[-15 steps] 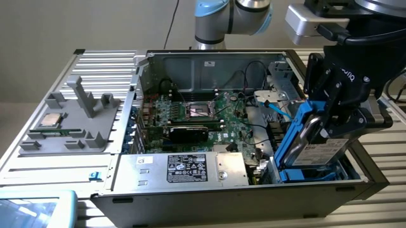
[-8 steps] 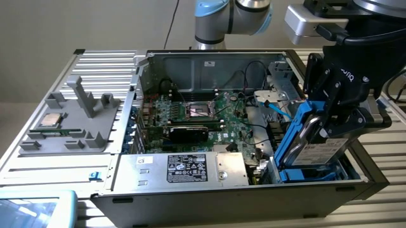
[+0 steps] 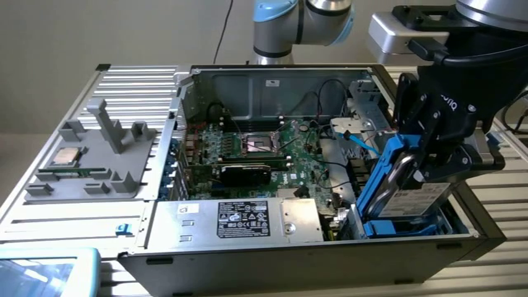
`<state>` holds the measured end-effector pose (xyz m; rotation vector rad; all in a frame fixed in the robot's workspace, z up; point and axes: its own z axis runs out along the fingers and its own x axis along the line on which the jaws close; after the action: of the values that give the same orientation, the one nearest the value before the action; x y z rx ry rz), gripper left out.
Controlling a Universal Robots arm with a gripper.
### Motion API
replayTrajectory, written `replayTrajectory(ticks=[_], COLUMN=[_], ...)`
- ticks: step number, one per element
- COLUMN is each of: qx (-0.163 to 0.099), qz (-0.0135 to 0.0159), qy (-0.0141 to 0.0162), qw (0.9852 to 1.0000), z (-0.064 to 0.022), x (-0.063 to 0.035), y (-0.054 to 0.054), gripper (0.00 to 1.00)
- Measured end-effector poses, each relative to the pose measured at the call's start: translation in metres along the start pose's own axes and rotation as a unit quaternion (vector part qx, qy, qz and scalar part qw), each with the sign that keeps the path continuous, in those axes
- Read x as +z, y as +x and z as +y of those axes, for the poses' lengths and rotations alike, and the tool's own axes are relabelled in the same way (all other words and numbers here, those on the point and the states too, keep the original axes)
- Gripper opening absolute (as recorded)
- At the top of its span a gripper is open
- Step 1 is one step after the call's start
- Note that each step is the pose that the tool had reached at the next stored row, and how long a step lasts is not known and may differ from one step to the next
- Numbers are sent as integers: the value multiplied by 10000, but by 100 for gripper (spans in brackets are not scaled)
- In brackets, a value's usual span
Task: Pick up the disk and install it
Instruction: 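Insert the disk into the insertion slot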
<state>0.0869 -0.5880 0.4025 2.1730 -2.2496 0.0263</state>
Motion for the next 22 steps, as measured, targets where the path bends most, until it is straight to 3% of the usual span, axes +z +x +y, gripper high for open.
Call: replayTrajectory(ticks=[9,14,15,22], qx=[-5,-9,-9,-9], qz=[0,-1,-1,-1], qy=[0,0,1,-12], qw=[10000,10000,10000,10000], z=[0,-6,-10,-24], x=[31,33,33,31], y=[-1,-1,-1,1], gripper=[37,51,58,58])
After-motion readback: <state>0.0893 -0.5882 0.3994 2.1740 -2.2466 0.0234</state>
